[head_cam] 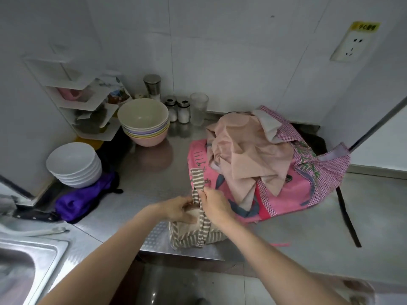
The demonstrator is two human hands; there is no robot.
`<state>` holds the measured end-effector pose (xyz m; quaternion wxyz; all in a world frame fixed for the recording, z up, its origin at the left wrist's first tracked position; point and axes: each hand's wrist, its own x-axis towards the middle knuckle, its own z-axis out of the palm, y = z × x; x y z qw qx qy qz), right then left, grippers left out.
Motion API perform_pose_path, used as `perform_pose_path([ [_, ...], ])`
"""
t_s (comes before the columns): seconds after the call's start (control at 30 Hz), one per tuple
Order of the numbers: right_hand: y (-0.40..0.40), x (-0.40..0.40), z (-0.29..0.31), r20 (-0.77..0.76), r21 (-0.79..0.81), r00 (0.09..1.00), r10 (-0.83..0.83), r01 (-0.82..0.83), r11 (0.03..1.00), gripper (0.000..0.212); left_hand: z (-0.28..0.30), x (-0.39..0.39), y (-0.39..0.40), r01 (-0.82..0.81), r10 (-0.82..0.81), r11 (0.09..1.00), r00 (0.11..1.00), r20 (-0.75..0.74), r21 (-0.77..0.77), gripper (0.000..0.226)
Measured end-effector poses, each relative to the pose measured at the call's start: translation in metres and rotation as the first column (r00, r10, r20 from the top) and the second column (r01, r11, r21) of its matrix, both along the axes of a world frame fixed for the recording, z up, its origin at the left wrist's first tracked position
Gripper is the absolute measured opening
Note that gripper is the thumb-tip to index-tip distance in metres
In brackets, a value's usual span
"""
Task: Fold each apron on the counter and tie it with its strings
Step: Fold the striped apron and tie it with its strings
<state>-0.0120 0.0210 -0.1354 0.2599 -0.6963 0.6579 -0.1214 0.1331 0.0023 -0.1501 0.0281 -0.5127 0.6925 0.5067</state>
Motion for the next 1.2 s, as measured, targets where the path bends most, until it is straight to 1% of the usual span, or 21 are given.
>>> perform_pose_path([
  [0.1,-0.001,0.014,-0.016,-0.073,-0.094,0.997,-0.002,-0.005,0.996,0.028,-0.006,0.003,-0.006,0.029,-0.021,0.997,0.993,0.114,-0.073,0.048],
  [0.17,-0.007,0.021,-0.018,-0.136,-0.093,0.991,0.0,-0.013,0.996,0.032,-0.012,0.006,-0.01,0.014,-0.004,0.997,0.993,0.118,-0.081,0.048],
  [0.3,-0.022,0.029,-0.032,-0.202,-0.133,0.977,-0.07,0.043,0.99,0.037,-0.026,0.01,-0.018,-0.049,0.053,0.997,0.997,0.058,-0.061,0.051],
  [0.4,-0.032,0.033,-0.045,-0.249,-0.147,0.965,-0.082,0.046,0.988,0.038,-0.034,0.012,-0.025,-0.084,0.084,0.996,0.996,0.014,-0.023,0.05],
  [0.53,-0.044,0.035,-0.052,-0.244,-0.158,0.965,-0.096,0.058,0.986,0.037,-0.046,0.015,-0.029,-0.151,0.152,0.988,0.988,-0.042,0.026,0.042],
  [0.63,-0.051,0.038,-0.059,-0.231,-0.2,0.97,-0.08,0.034,0.979,0.037,-0.053,0.017,-0.032,-0.214,0.223,0.973,0.968,-0.118,0.086,0.044],
  [0.7,-0.054,0.038,-0.06,-0.212,-0.188,0.975,-0.062,0.022,0.982,0.037,-0.053,0.017,-0.034,-0.222,0.238,0.968,0.962,-0.137,0.119,0.043],
  [0.77,-0.06,0.035,-0.062,-0.163,-0.156,0.985,-0.063,0.038,0.987,0.034,-0.051,0.019,-0.037,-0.231,0.256,0.958,0.955,-0.148,0.169,0.043],
  [0.8,-0.062,0.031,-0.061,-0.096,-0.121,0.993,-0.074,0.063,0.991,0.031,-0.05,0.02,-0.036,-0.248,0.281,0.947,0.947,-0.154,0.203,0.041],
  [0.83,-0.066,0.028,-0.061,0.033,-0.062,0.994,-0.104,0.105,0.992,0.027,-0.046,0.02,-0.036,-0.271,0.31,0.937,0.936,-0.165,0.222,0.039],
  [0.87,-0.071,0.025,-0.06,0.195,0.022,0.967,-0.162,0.161,0.987,0.024,-0.04,0.02,-0.037,-0.298,0.337,0.93,0.925,-0.174,0.216,0.036],
  [0.9,-0.073,0.022,-0.055,0.357,0.115,0.901,-0.245,0.218,0.969,0.022,-0.033,0.017,-0.036,-0.323,0.353,0.929,0.921,-0.167,0.182,0.031],
  [0.93,-0.078,0.021,-0.05,0.485,0.213,0.81,-0.33,0.257,0.943,0.024,-0.028,0.016,-0.037,-0.35,0.369,0.927,0.918,-0.148,0.136,0.024],
  [0.97,-0.08,0.017,-0.042,0.574,0.294,0.714,-0.402,0.278,0.914,0.025,-0.021,0.012,-0.037,-0.365,0.373,0.927,0.919,-0.129,0.079,0.021],
  [1.0,-0.081,0.015,-0.033,0.621,0.358,0.64,-0.453,0.283,0.89,0.025,-0.017,0.009,-0.038,-0.368,0.367,0.93,0.922,-0.12,0.016,0.027],
  [1.03,-0.082,0.012,-0.021,0.648,0.403,0.59,-0.482,0.271,0.874,0.026,-0.011,0.005,-0.04,-0.354,0.346,0.934,0.931,-0.114,-0.051,0.035],
  [1.07,-0.082,0.012,-0.012,0.653,0.447,0.574,-0.494,0.235,0.863,0.029,-0.008,0.001,-0.04,-0.338,0.327,0.935,0.939,-0.102,-0.105,0.04],
  [1.1,-0.082,0.01,-0.004,0.64,0.465,0.592,-0.491,0.211,0.86,0.028,-0.005,-0.002,-0.04,-0.317,0.307,0.937,0.948,-0.087,-0.147,0.042],
  [1.17,-0.088,0.006,-0.003,0.55,0.432,0.715,-0.432,0.199,0.88,0.011,-0.002,-0.005,-0.039,-0.301,0.293,0.933,0.954,-0.069,-0.198,0.041],
  [1.2,-0.091,0.003,-0.005,0.477,0.402,0.789,-0.388,0.197,0.894,0.032,0.001,-0.006,-0.038,-0.306,0.299,0.928,0.952,-0.066,-0.214,0.04],
])
